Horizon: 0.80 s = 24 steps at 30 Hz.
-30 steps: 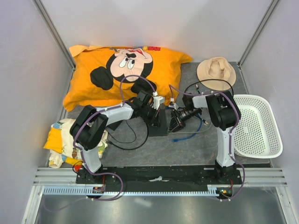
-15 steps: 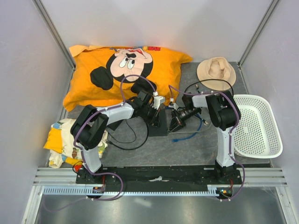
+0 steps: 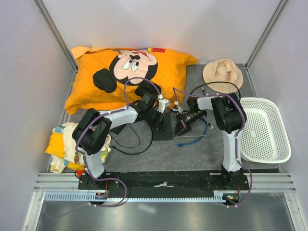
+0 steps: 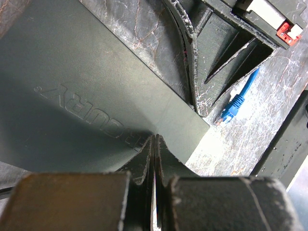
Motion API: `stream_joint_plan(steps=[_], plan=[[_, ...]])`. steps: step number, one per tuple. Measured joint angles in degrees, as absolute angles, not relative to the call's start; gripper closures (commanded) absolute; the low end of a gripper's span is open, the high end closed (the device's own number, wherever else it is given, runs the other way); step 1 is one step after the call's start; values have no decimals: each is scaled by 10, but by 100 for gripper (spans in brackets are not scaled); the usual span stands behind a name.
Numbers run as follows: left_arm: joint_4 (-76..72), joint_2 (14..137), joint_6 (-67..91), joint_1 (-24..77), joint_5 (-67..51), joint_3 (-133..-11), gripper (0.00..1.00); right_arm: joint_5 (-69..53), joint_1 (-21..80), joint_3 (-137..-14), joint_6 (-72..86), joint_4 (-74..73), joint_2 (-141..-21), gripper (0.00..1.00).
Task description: Pull the plug from the switch port
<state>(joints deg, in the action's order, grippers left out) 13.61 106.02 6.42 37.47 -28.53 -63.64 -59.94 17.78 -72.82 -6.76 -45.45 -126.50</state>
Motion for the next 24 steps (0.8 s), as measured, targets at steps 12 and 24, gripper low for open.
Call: stream_joint_plan(steps=[12, 24], plan=[[138, 1061, 64, 375, -286, -638, 98, -599, 178, -729, -72, -459, -1267, 100], [143, 1071, 63, 382, -289, -649, 98, -643, 167, -701, -107, -447, -1268, 99]])
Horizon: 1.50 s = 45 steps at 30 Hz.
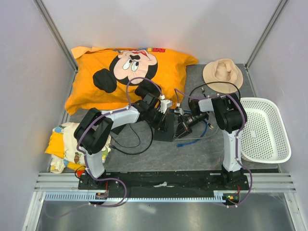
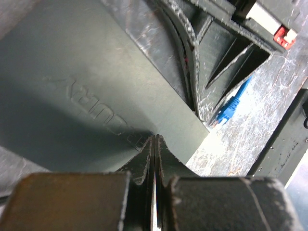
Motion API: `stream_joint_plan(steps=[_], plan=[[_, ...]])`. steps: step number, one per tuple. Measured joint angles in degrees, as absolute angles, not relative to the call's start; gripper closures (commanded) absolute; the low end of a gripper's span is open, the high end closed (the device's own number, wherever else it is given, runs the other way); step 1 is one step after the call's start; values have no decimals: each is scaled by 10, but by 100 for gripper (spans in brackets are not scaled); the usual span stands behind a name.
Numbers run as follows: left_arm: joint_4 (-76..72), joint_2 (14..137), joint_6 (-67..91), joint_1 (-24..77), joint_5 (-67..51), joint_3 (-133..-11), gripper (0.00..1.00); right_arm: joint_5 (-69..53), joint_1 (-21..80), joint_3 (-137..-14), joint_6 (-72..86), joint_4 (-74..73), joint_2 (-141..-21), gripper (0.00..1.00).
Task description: Pull the plug from the switch port
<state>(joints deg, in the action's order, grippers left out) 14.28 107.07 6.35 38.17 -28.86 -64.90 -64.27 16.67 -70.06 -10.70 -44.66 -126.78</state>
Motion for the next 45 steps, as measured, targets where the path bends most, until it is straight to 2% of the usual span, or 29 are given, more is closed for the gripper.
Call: stream_joint_plan(steps=[17, 26, 45], plan=[[134, 1052, 29, 418, -206, -646, 98, -637, 169, -713, -119, -469, -1272, 99], [167, 1053, -17, 469, -95, -671, 99, -645, 166, -702, -119, -457, -1272, 99], [143, 1060, -24, 477, -73, -676, 98, -620, 170, -708, -104, -466, -1265, 100]])
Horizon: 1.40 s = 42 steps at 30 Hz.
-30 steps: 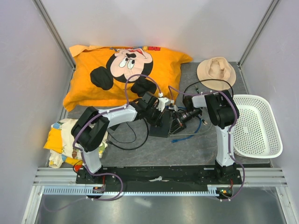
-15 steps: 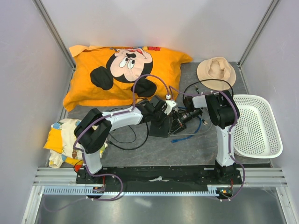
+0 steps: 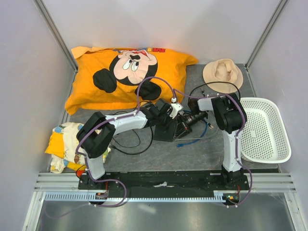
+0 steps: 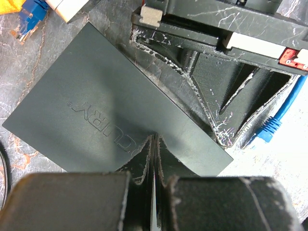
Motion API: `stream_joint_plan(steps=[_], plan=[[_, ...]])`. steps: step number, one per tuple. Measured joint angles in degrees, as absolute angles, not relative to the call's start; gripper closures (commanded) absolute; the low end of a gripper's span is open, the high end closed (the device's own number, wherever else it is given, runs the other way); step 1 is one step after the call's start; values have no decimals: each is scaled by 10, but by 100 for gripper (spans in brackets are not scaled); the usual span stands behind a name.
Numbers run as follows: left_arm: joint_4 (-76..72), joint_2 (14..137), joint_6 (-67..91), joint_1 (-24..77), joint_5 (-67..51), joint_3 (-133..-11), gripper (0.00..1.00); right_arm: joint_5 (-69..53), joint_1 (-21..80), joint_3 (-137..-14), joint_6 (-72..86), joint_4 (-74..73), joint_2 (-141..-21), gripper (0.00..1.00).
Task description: Pull the plug from the switch port
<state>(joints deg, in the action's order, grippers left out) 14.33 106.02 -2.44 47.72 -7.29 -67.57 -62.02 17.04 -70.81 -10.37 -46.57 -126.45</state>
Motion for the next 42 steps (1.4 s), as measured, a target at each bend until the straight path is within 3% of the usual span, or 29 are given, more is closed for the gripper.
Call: stream_joint_plan(steps=[20, 32, 34, 39, 42], plan=[[144, 1060, -40, 478, -70, -676, 99, -541, 193, -704, -83, -465, -1216, 100], [135, 1061, -48, 473, -46, -676, 98, -554, 178, -942, -236, -717, -1379, 100], [134, 1061, -50, 474, -45, -676, 98, -557, 176, -926, -238, -709, -1374, 100], [133, 1062, -53, 481, -55, -676, 98, -575, 151, -748, -245, -615, -1287, 100], [133, 1062, -55, 482, -56, -675, 98, -561, 153, -738, -262, -622, -1280, 100]])
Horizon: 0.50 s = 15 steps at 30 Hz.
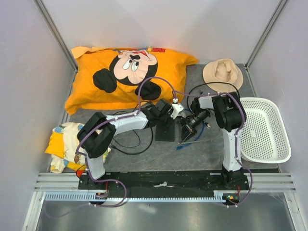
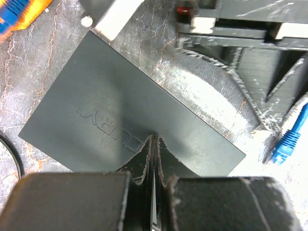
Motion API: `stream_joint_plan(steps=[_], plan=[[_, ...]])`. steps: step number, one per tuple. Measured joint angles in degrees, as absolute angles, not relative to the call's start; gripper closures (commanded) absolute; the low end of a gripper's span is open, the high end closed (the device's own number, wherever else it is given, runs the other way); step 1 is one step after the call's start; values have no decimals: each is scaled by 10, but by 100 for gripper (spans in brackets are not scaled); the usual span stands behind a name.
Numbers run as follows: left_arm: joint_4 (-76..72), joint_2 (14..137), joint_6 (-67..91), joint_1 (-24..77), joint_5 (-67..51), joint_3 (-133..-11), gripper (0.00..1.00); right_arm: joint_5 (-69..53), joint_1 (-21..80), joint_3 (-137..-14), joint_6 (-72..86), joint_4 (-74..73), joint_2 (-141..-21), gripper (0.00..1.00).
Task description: Pull the plug from the switch port
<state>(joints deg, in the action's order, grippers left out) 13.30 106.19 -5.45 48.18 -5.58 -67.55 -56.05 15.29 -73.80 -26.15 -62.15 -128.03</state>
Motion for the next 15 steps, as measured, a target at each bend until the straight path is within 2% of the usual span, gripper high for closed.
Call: stream_joint_plan(steps=[8, 15], plan=[[133, 1061, -57, 480, -50, -674, 98, -529, 146, -923, -242, -704, -1360, 100], [133, 1058, -65, 480, -54, -674, 98, -488, 102, -977, -290, -736, -1356, 100]])
